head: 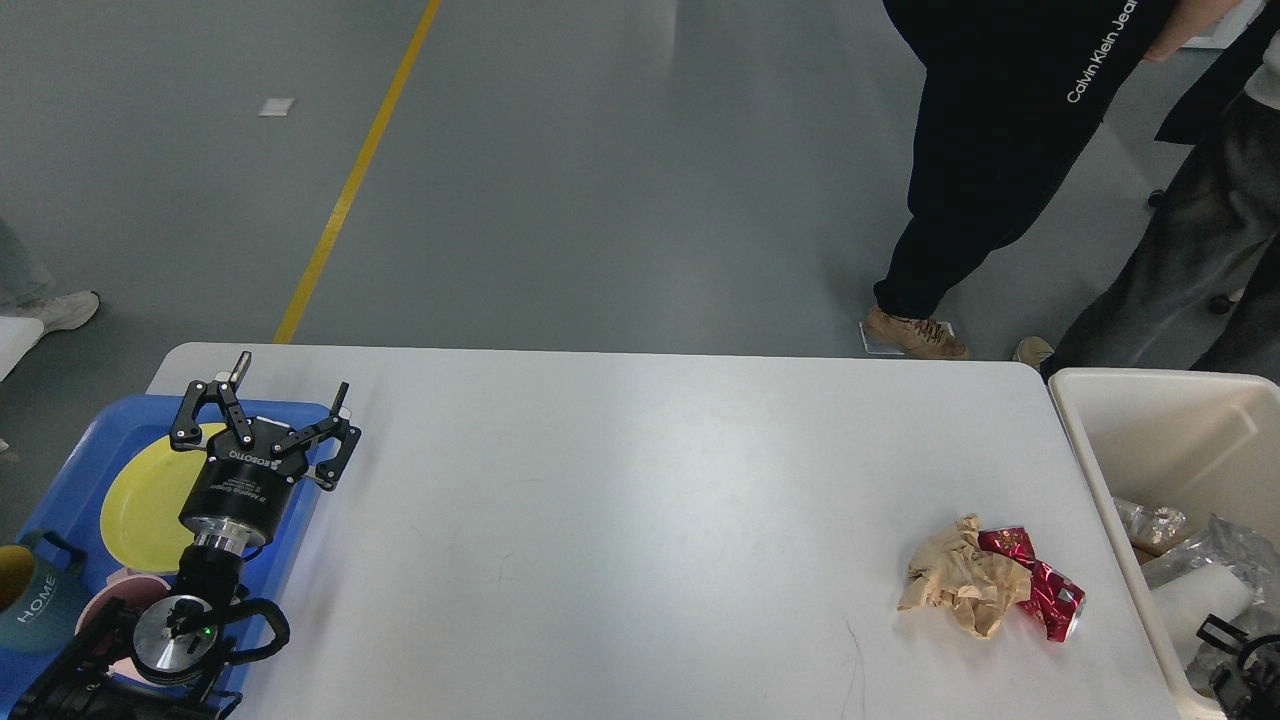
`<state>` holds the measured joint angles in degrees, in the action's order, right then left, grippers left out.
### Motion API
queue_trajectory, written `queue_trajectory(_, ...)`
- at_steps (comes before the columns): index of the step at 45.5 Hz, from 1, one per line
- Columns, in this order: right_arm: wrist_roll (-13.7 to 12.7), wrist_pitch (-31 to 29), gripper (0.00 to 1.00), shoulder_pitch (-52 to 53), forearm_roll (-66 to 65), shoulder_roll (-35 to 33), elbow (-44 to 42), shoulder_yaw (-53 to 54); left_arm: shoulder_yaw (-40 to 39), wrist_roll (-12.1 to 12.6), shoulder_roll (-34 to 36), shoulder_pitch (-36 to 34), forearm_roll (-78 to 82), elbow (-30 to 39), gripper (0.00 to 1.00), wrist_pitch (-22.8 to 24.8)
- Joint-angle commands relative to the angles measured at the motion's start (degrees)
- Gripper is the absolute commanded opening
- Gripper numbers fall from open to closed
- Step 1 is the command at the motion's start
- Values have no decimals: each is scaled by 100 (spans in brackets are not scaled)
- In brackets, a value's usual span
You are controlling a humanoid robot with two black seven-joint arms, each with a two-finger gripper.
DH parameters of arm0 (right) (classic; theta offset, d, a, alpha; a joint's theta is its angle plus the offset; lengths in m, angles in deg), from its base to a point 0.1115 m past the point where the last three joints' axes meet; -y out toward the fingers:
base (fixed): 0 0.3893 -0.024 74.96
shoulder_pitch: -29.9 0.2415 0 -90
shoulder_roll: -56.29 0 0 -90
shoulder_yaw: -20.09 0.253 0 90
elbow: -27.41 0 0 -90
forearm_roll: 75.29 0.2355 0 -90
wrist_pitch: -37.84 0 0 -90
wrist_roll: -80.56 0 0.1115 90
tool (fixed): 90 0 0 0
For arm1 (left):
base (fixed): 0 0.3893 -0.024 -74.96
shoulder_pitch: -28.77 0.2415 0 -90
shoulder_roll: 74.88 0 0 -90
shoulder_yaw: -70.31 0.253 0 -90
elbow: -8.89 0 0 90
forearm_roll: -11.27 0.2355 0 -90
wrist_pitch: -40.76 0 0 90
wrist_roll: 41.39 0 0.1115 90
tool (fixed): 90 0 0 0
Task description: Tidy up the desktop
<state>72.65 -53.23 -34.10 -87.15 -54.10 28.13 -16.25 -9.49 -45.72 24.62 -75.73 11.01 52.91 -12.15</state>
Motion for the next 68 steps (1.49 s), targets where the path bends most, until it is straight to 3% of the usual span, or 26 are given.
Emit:
queue_trajectory(1,0,63,100,1,0,-9,33,-66,0,-6,-1,0,0,1,97,0)
queue_trajectory(14,0,1,100,159,0,-272,252,-66,0,3,8,0,0,1,97,0)
queue_trajectory(21,-43,-43,100,1125,-123,-1282,1683,-128,0,-6,-1,0,0,1,97,0)
queue_trajectory(23,-166,-69,100,1432,-254,-1493,2097,-303,0,3,-1,0,0,1,97,0)
queue_trajectory(27,-754,-481,100,2292,-711,-1854,2888,-961,0,3,8,0,0,1,97,0)
queue_trajectory(29,-922,-736,100,2898,-800,-1995,3301,-1322,0,-6,8,0,0,1,97,0)
queue_trajectory(35,-1063,-1404,100,4586,-809,-2101,4584,-2420,0,3,-1,0,0,1,97,0)
queue_trajectory(43,-1283,-2257,100,7117,-774,-1530,6306,-3924,-9,3,-1,0,0,1,97,0)
queue_trajectory(53,-1256,-3479,100,9526,-678,-897,7951,-4101,0,-6,-1,0,0,1,97,0)
queue_trajectory(63,-1186,-3708,100,11354,368,-71,9419,-4083,9,-6,8,0,0,-8,97,0)
queue_trajectory(68,-897,-3620,99,11831,501,246,9894,-3881,0,-6,8,0,0,-8,97,0)
